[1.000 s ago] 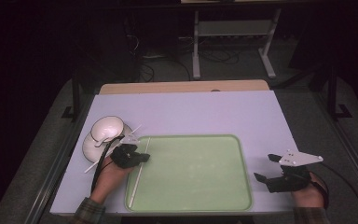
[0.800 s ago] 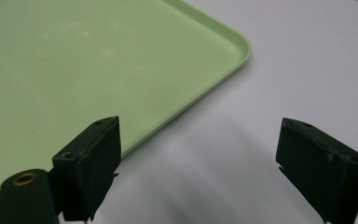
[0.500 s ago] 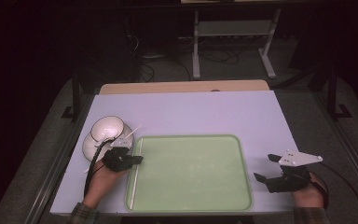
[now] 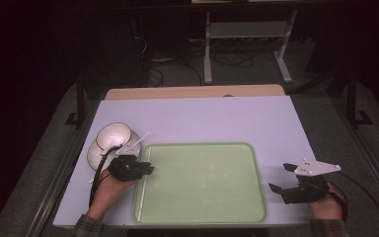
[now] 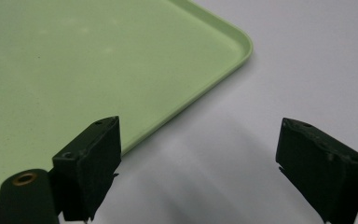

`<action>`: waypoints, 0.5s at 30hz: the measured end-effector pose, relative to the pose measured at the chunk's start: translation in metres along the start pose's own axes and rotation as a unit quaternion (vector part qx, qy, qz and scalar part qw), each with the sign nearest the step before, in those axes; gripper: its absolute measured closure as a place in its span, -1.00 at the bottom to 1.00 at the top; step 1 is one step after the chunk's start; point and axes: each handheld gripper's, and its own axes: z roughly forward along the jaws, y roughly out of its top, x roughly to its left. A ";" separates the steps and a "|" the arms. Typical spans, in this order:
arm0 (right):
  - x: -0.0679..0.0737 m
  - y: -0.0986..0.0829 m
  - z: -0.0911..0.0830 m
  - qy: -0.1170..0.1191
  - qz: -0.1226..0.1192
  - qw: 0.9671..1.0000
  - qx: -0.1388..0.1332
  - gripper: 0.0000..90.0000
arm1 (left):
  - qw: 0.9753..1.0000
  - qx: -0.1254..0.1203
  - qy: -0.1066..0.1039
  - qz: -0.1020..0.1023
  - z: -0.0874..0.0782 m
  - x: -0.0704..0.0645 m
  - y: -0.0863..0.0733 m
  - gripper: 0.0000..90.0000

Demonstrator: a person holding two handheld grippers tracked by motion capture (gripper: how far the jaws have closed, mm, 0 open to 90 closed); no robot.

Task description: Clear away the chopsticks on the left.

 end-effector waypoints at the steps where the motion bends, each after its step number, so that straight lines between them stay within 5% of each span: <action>1: 0.000 0.000 0.000 0.000 0.000 1.000 0.000 -0.71 | 1.000 0.000 0.000 -0.001 -0.001 0.000 0.000 0.42; 10: 0.000 0.000 0.000 0.000 0.000 1.000 -0.001 -0.71 | 1.000 -0.013 -0.018 0.000 -0.005 -0.006 0.004 -0.37; 15: 0.000 0.000 -0.001 -0.001 -0.001 1.000 -0.001 -0.71 | 1.000 -0.018 -0.019 0.007 -0.012 -0.010 0.002 -0.42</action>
